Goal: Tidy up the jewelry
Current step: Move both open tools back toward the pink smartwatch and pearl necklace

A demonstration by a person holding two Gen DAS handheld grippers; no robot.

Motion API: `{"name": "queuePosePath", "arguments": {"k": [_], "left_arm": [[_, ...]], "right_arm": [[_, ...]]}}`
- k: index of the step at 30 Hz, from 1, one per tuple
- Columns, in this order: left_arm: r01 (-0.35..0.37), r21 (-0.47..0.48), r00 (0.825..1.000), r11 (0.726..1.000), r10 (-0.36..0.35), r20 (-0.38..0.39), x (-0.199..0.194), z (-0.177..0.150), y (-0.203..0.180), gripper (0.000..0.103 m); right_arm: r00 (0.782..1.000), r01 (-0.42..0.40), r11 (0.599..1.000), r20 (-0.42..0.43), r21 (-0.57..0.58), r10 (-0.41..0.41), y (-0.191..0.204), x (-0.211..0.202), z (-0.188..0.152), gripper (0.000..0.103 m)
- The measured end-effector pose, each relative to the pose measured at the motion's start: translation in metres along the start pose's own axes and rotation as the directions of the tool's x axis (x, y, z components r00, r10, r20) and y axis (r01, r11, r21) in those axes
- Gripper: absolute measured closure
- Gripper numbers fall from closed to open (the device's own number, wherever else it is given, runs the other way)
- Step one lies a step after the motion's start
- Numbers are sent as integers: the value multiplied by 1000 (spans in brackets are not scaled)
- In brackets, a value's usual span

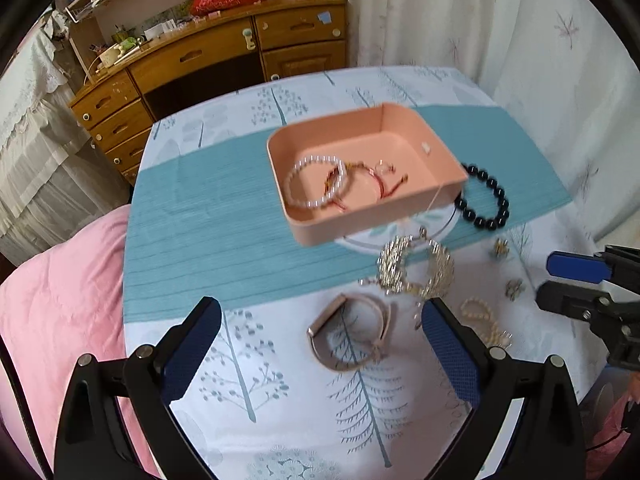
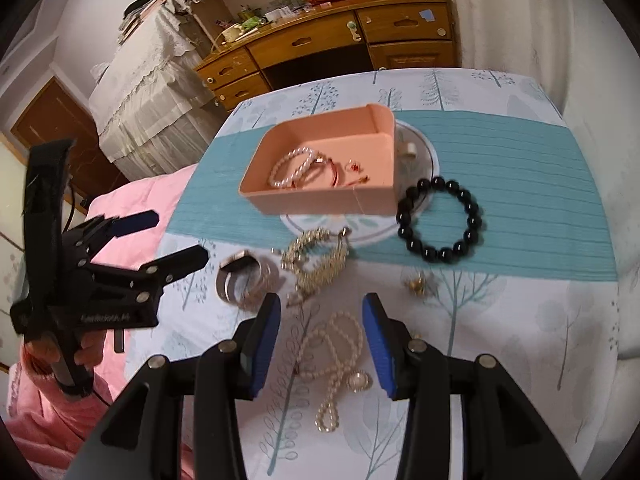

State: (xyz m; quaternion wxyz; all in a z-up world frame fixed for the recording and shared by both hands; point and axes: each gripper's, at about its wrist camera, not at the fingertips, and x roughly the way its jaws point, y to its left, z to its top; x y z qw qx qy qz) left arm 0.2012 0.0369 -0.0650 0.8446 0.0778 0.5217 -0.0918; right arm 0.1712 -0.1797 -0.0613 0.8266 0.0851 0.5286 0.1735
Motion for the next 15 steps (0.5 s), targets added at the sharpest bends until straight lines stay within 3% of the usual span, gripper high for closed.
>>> {"name": "queuePosePath", "arguments": {"k": [4, 15], "left_arm": [[-13, 24, 1000, 1000, 13, 13, 8, -13, -5, 4], [23, 111, 998, 994, -17, -55, 45, -29, -17, 4]], "right_arm": [[1000, -19, 1000, 13, -6, 19, -3, 4, -27, 60], [997, 82, 977, 13, -196, -81, -9, 16, -87, 60]]}}
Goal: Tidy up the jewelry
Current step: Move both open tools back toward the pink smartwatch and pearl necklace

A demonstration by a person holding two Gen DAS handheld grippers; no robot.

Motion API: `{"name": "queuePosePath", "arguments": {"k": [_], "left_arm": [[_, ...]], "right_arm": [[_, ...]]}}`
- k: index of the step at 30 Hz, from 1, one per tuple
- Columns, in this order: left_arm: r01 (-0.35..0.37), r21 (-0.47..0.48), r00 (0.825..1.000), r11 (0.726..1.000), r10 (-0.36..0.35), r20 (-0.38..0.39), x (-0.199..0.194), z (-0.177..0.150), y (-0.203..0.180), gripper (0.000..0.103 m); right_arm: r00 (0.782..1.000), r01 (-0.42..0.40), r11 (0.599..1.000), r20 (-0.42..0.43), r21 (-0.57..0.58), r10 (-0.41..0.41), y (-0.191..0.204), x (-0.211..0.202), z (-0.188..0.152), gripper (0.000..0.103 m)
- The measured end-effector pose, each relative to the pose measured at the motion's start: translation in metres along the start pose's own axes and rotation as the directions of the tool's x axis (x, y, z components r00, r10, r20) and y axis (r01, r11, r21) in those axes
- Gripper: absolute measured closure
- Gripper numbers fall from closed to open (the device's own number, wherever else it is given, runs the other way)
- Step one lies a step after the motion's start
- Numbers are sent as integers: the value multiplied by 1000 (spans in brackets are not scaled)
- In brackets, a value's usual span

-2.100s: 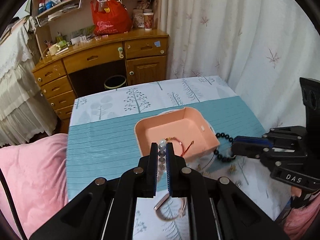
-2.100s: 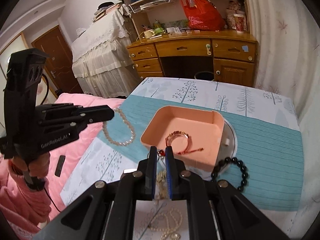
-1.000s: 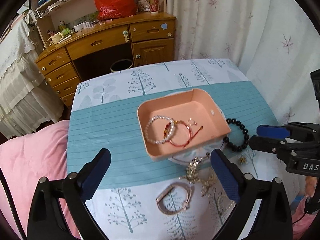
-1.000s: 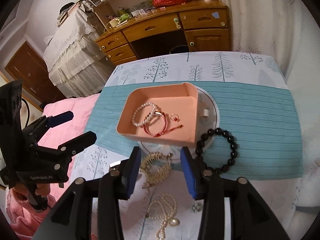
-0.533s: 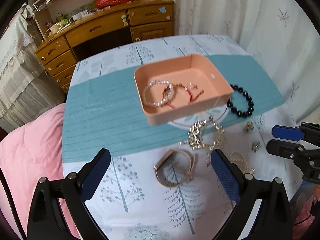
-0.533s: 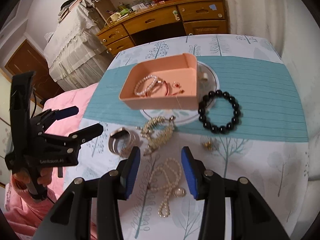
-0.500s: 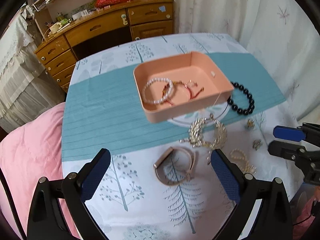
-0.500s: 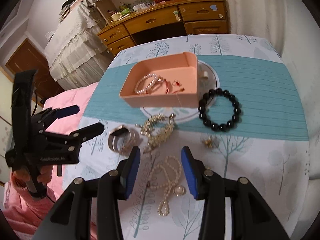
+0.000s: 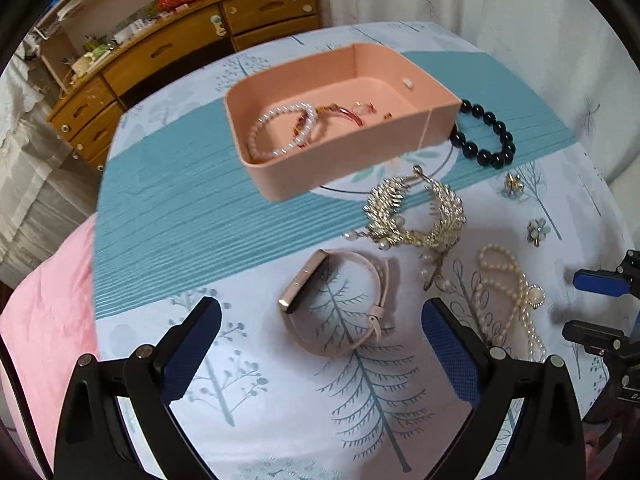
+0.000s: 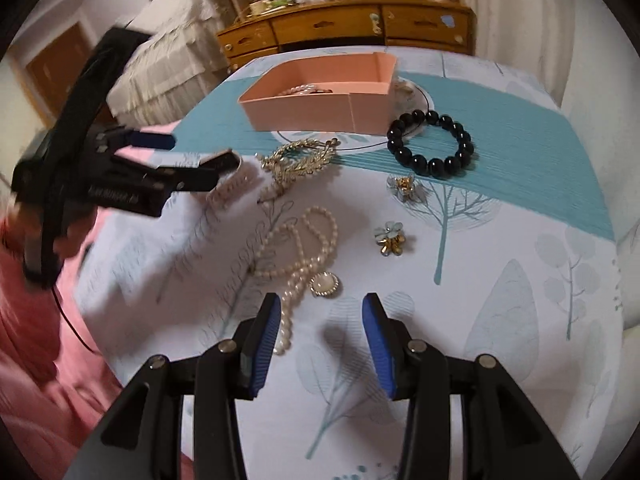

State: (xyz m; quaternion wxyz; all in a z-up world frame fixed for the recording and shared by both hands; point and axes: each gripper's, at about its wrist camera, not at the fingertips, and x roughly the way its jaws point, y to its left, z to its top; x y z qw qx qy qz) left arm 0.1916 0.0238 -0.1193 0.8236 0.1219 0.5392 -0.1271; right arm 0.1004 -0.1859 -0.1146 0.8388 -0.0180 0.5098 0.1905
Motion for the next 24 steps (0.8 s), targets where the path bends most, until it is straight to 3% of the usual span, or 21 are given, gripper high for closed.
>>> {"name": "queuePosePath", "arguments": {"k": [7, 16, 24], "left_arm": [[52, 4, 999, 999, -52, -7, 15, -2, 3, 4], [55, -16, 998, 998, -55, -23, 32, 3, 10, 4], [36, -15, 999, 999, -36, -21, 42, 8, 12, 4]], "right_arm": [[1000, 25, 993, 11, -116, -24, 7, 10, -9, 60], [999, 47, 991, 23, -123, -44, 6, 19, -13, 61], [997, 82, 974, 28, -211, -78, 13, 24, -9, 61]]}}
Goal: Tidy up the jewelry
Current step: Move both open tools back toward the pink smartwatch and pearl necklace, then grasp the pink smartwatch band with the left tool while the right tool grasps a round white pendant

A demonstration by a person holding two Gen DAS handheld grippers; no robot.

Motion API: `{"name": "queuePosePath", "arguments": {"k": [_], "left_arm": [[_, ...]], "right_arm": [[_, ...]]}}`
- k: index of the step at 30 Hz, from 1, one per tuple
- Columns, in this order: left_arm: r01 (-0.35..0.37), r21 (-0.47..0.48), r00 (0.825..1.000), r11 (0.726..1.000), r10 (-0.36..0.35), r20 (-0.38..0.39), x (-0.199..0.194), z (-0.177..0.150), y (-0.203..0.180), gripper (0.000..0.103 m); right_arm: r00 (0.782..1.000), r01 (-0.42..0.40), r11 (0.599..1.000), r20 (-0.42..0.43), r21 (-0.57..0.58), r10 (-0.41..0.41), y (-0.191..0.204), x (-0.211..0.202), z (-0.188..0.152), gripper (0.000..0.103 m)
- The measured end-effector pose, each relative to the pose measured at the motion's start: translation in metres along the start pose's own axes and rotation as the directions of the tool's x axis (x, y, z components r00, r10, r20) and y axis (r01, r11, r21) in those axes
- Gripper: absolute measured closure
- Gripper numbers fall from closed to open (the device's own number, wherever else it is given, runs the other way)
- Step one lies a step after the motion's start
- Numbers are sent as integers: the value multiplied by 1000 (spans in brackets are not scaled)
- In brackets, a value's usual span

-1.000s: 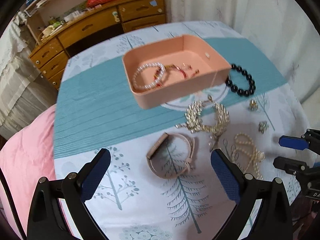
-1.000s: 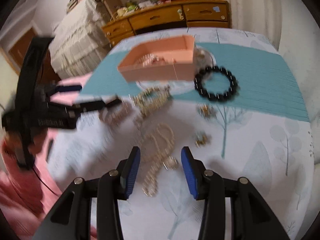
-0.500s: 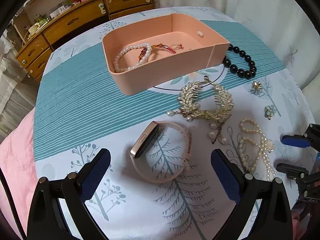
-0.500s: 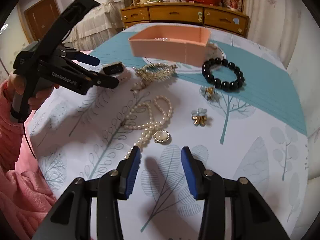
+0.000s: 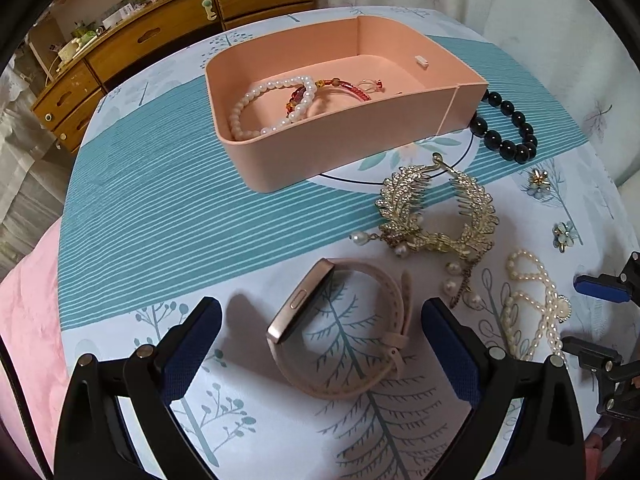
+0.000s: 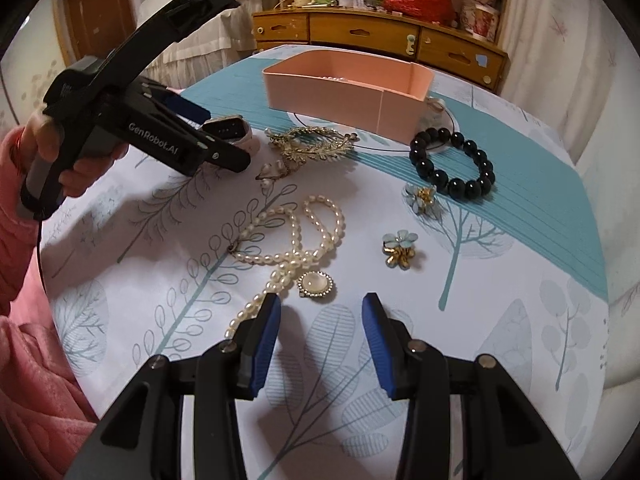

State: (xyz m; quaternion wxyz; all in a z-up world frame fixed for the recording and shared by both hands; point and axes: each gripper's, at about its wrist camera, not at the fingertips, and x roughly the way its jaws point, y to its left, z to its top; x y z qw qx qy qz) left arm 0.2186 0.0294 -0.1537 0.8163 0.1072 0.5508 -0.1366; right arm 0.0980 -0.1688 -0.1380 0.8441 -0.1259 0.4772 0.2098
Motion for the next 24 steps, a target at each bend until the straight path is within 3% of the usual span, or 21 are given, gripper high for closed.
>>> {"name": "queuePosePath", "arguments": {"k": [6, 11, 20, 24], "left_arm": [[33, -11, 999, 999, -33, 9, 2, 3, 3, 14], [58, 10, 998, 998, -59, 33, -3, 5, -1, 42], [49, -4, 998, 999, -49, 29, -8, 3, -5, 65], [49, -8, 999, 999, -49, 22, -11, -1, -5, 68]], "right_arm": [[1000, -1, 999, -16, -39, 0, 3, 2, 5, 64], [1000, -9, 999, -12, -49, 9, 5, 4, 7, 71], [1000, -21, 999, -19, -43, 21, 7, 6, 11, 84], [999, -34, 999, -19, 6, 34, 3, 6, 12, 85]]}}
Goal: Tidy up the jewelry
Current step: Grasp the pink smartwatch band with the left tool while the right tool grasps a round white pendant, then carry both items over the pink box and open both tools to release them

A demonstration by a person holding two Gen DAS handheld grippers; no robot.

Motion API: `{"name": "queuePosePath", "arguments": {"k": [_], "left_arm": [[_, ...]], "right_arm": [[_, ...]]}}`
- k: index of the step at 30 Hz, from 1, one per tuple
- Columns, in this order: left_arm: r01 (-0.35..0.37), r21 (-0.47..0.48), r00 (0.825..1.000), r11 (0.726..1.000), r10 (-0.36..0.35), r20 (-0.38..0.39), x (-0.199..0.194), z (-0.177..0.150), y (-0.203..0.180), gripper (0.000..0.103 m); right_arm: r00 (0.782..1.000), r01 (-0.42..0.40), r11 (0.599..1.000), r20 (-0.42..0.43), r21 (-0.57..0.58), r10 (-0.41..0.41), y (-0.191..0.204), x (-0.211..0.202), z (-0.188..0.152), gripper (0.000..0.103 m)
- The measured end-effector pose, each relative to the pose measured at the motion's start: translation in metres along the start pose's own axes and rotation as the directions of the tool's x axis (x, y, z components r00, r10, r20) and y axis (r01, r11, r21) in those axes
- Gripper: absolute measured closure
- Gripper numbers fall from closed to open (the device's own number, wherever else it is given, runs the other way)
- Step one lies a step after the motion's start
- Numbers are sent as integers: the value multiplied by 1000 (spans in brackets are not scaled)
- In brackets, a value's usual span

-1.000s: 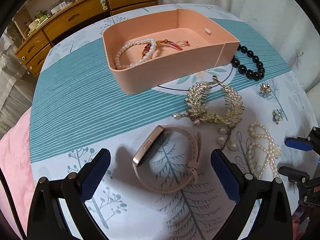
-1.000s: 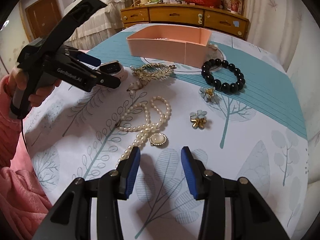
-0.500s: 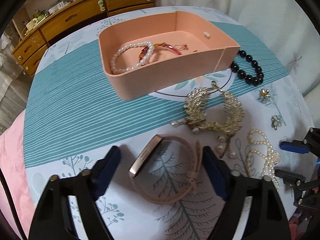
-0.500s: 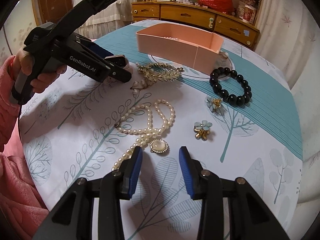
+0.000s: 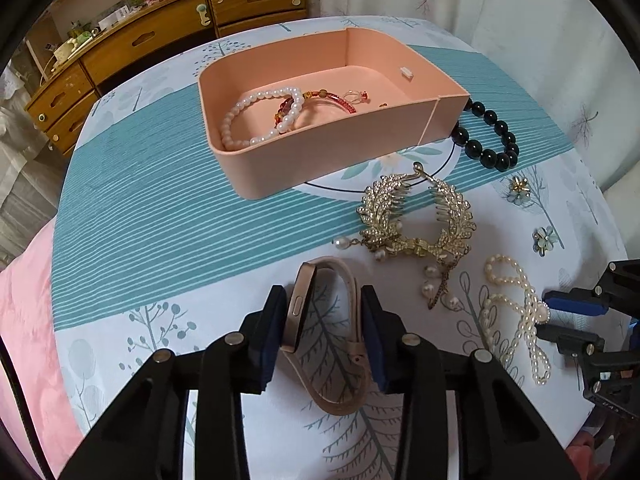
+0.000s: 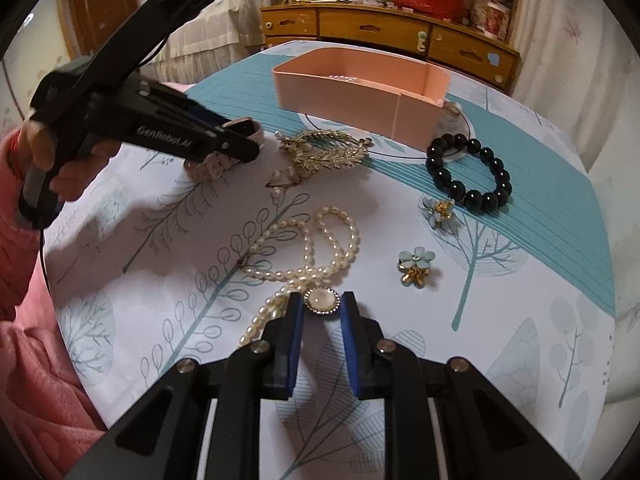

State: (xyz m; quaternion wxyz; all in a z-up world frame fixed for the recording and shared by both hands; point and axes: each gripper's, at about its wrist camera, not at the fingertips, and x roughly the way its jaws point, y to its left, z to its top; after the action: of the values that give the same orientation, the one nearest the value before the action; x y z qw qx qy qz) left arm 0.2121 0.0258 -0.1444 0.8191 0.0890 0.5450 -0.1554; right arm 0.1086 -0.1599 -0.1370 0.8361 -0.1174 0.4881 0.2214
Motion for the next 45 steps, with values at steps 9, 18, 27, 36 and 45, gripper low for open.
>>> {"name": "queuePosePath", "arguments": {"k": [9, 18, 27, 36, 45], "left_arm": [[-39, -23, 999, 999, 39, -15, -17, -19, 12, 71], [-53, -11, 999, 999, 53, 8, -53, -36, 19, 70], [-23, -5, 998, 1000, 24, 52, -79, -30, 13, 70], [14, -5, 994, 1000, -13, 111, -92, 2, 7, 70], [22, 1, 977, 1000, -22, 212, -111, 51, 7, 69]], "right_arm": [[999, -23, 999, -44, 31, 25, -4, 0, 3, 85], [995, -79, 996, -65, 41, 82, -3, -16, 19, 85], [998, -56, 997, 18, -56, 57, -3, -45, 58, 85], [988, -63, 996, 136, -63, 71, -11, -60, 108, 85], [976, -61, 998, 207, -29, 66, -26, -60, 152, 85]]}}
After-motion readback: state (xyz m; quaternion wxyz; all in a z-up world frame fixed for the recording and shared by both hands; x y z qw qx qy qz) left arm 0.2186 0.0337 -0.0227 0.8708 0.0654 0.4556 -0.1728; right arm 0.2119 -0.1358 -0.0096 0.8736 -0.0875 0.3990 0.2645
